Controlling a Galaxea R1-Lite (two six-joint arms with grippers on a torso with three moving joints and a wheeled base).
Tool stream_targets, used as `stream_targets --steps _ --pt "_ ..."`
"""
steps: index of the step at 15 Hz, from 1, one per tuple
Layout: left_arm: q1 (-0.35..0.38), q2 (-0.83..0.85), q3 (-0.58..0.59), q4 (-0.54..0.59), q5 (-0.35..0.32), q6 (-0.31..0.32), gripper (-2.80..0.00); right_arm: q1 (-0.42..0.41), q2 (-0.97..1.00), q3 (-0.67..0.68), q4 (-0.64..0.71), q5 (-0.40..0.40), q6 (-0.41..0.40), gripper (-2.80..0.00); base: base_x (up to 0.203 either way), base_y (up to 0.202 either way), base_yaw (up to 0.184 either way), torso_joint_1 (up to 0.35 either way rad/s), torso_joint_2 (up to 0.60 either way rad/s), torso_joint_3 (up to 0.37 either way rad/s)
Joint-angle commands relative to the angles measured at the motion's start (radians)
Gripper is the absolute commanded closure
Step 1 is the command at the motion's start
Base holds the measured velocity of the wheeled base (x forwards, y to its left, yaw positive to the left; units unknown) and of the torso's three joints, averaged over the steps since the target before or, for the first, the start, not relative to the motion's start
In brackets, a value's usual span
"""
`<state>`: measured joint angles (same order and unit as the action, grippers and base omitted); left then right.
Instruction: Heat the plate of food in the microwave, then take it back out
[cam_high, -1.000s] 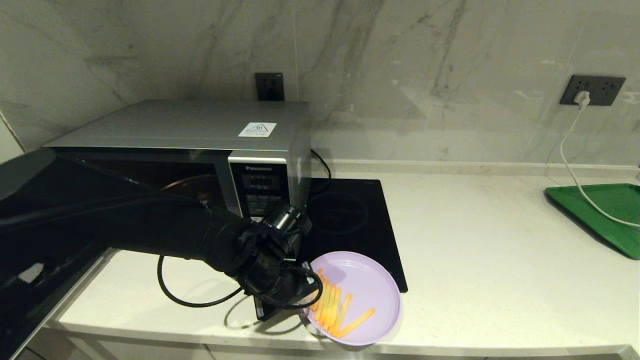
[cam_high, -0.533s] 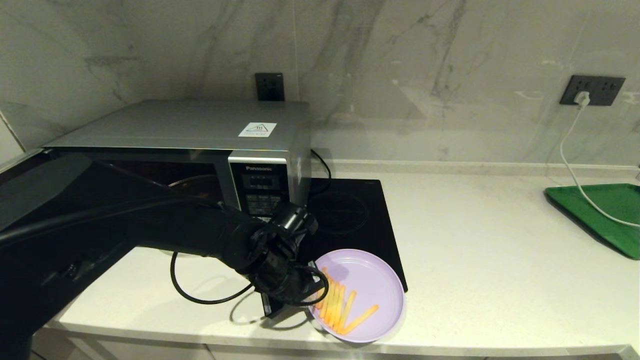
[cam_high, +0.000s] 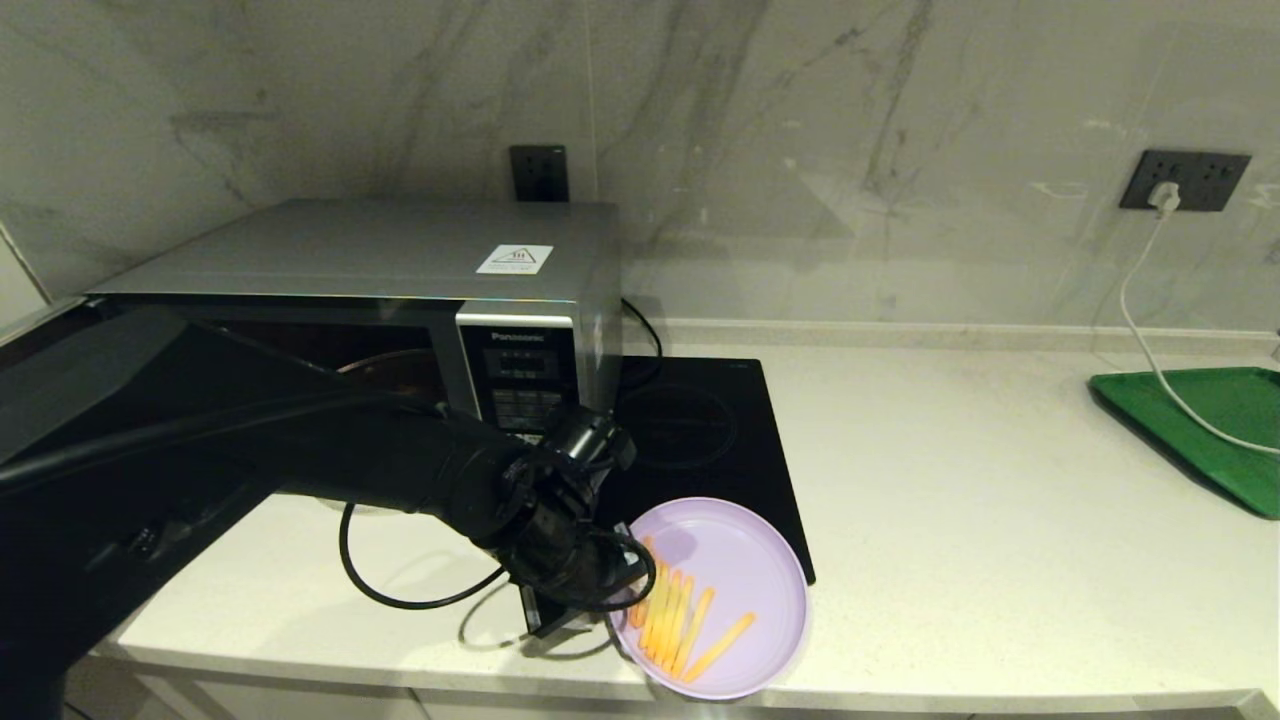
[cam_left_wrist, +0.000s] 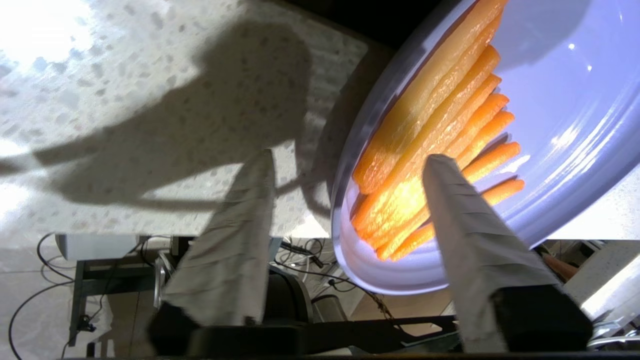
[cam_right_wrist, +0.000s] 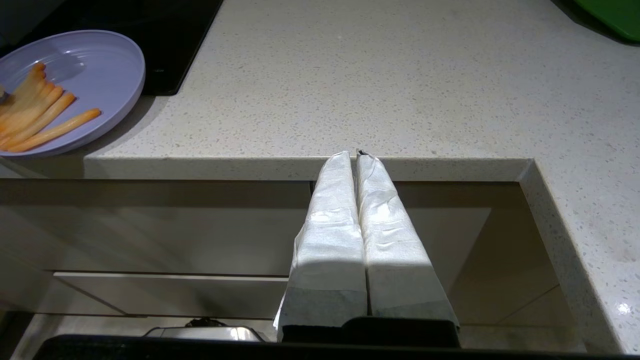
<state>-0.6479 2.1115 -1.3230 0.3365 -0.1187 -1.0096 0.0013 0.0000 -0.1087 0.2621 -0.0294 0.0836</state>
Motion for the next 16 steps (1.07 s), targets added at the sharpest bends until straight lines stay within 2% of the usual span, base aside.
stream_targets --steps 1,7,8,10,13,14,16 --pt "0.001 -0.035 0.002 0.012 -0.001 -0.01 -2.8 0.0 0.0 0.0 0.002 0.0 0.001 0.0 0.0 0.0 0.0 0.0 0.0 0.0" --pt "0.029 -0.219 0.047 0.041 0.0 -0.008 -2.8 0.0 0.0 0.0 0.002 0.0 0.001 0.0 0.0 0.0 0.0 0.0 0.0 0.0" --pt "0.037 -0.272 0.085 0.054 0.001 -0.003 0.0 0.0 0.0 0.0 0.002 0.0 0.001 0.0 0.0 0.0 0.0 0.0 0.0 0.0" --pt "0.069 -0.375 0.175 0.064 0.004 0.015 0.0 0.0 0.0 0.0 0.002 0.0 0.001 0.0 0.0 0.0 0.0 0.0 0.0 0.0" --pt "0.179 -0.564 0.259 0.089 0.004 0.081 0.0 0.0 0.0 0.0 0.002 -0.001 0.001 0.0 0.0 0.0 0.0 0.0 0.0 0.0" --pt "0.236 -0.631 0.271 0.125 0.004 0.114 0.0 0.0 0.0 0.0 0.002 -0.001 0.001 0.0 0.0 0.0 0.0 0.0 0.0 0.0" --pt "0.401 -0.722 0.276 0.182 0.004 0.206 0.0 0.0 0.0 0.0 0.002 0.0 0.001 0.0 0.0 0.0 0.0 0.0 0.0 0.0"
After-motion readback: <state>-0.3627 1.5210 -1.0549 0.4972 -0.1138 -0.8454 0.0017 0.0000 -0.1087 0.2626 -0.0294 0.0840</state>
